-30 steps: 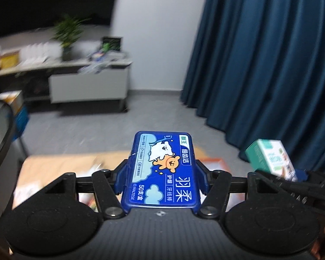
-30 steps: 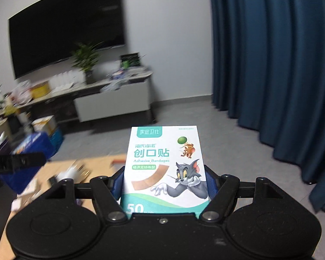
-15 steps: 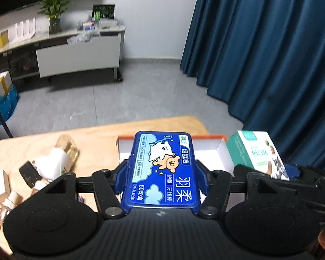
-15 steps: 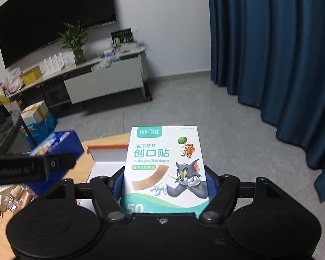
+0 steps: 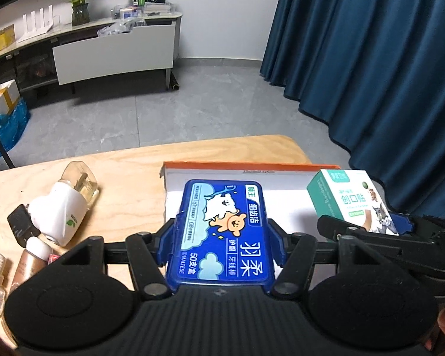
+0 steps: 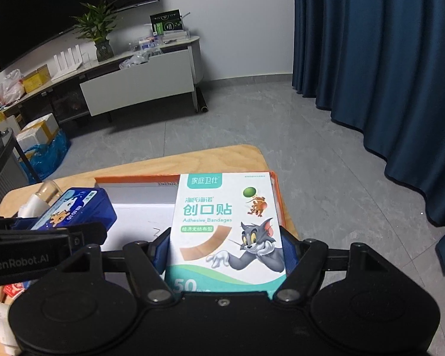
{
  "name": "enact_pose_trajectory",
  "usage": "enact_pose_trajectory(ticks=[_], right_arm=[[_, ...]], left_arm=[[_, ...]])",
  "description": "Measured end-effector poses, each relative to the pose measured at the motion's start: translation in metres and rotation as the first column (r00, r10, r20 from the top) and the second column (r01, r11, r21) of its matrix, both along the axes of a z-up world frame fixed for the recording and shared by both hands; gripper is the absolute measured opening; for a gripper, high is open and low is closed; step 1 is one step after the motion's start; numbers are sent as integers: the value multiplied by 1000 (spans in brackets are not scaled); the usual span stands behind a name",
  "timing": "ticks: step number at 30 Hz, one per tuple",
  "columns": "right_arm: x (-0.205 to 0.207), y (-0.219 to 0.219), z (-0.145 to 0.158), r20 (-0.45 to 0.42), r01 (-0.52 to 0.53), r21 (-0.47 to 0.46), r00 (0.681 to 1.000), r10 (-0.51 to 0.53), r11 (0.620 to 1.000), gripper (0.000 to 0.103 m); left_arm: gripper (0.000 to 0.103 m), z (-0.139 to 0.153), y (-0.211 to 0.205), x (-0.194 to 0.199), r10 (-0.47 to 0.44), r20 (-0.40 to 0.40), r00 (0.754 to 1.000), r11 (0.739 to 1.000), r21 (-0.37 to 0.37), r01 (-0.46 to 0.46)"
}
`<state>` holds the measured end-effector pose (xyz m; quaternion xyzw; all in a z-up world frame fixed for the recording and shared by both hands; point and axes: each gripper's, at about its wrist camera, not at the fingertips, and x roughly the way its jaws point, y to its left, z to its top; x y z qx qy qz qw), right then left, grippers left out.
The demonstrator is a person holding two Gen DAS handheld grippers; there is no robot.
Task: Organize rigid objects
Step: 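Carry both boxes into the white box and open both grippers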
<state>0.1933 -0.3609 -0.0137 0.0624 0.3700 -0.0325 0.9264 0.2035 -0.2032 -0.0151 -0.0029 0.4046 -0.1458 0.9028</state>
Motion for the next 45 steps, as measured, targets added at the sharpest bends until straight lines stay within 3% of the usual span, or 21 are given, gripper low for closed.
enact_pose_trajectory(ticks=[41, 45], right_arm=[[25, 6, -14, -22, 17, -48, 1000, -18, 999, 84], [20, 4, -9, -14, 25, -34, 1000, -25, 999, 85]], left_arm=[[62, -14, -14, 13, 30, -47, 998, 1000, 9, -30], [68, -13, -9, 14, 22, -60, 998, 1000, -11, -23]])
